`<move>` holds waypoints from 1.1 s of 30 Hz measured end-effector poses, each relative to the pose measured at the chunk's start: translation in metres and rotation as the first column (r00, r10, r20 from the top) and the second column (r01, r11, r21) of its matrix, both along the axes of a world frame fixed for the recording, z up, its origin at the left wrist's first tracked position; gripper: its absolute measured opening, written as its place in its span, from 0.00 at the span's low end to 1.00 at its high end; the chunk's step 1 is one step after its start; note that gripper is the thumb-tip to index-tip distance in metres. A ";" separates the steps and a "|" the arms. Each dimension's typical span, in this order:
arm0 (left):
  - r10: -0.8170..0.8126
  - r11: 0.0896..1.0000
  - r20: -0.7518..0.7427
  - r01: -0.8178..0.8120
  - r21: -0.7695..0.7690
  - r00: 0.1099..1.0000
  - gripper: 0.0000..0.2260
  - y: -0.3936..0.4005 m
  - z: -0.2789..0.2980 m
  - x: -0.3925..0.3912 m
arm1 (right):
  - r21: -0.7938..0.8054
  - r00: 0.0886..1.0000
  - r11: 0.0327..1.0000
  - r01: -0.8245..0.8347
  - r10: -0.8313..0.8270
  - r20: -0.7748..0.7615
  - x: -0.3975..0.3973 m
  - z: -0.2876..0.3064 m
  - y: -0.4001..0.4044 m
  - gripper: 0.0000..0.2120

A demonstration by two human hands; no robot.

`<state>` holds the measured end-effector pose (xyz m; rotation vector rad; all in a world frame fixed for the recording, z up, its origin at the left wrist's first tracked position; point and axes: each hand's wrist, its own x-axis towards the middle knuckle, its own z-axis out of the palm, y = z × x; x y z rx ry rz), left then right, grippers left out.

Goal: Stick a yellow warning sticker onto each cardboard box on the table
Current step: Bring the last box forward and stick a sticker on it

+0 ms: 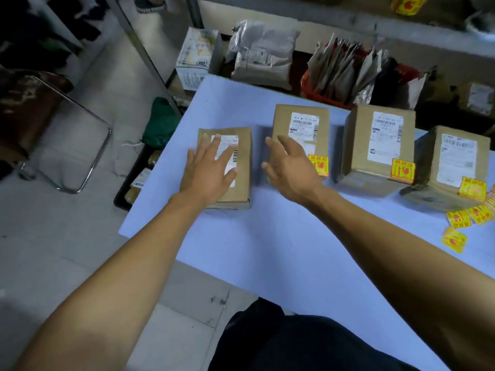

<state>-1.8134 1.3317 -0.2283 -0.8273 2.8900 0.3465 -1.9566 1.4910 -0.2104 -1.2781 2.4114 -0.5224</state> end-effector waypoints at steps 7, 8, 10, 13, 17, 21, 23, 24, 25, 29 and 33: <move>0.075 0.980 0.077 -0.087 0.179 0.994 0.28 0.007 -0.020 0.062 | 0.036 0.959 0.958 -0.284 0.285 -0.007 0.057 -0.027 -0.011 0.29; 0.099 0.966 0.053 -0.109 0.236 0.994 0.28 0.010 -0.022 0.064 | 0.076 0.957 0.954 -0.290 0.288 0.034 0.062 -0.033 -0.011 0.29; 0.153 0.941 0.006 -0.148 0.303 0.988 0.28 0.015 -0.024 0.065 | 0.088 0.955 0.955 -0.282 0.271 0.118 0.072 -0.043 -0.007 0.33; 0.205 0.929 -0.017 -0.189 0.318 0.979 0.27 0.024 -0.020 0.064 | 0.026 0.953 0.971 -0.239 0.229 0.196 0.085 -0.049 0.000 0.39; 0.244 0.908 0.006 -0.230 0.351 0.970 0.27 0.047 -0.016 0.076 | -0.004 0.954 0.976 -0.216 0.212 0.212 0.101 -0.043 0.015 0.38; 0.257 0.920 -0.040 -0.232 0.316 0.966 0.26 0.059 -0.015 0.086 | -0.059 0.958 0.980 -0.192 0.200 0.207 0.106 -0.049 0.031 0.35; 0.356 0.883 -0.116 -0.293 0.366 0.927 0.27 0.051 -0.017 0.083 | -0.095 0.957 0.993 -0.070 0.094 0.276 0.100 -0.046 0.027 0.30; 0.422 0.847 -0.142 -0.334 0.413 0.895 0.28 0.045 -0.019 0.080 | -0.112 0.945 0.994 0.013 0.024 0.327 0.096 -0.043 0.022 0.29; 0.508 0.786 -0.160 -0.380 0.487 0.847 0.29 0.038 -0.021 0.075 | -0.109 0.911 0.988 0.112 -0.058 0.407 0.092 -0.041 0.016 0.29; 0.826 0.291 -0.020 -0.395 0.871 0.564 0.28 0.016 -0.034 0.058 | 0.048 0.475 0.873 0.486 -0.310 0.824 0.075 -0.052 -0.010 0.34; 0.827 0.109 0.082 -0.303 0.947 0.556 0.14 0.011 -0.048 0.052 | 0.066 0.340 0.871 0.487 -0.260 0.904 0.068 -0.080 -0.023 0.34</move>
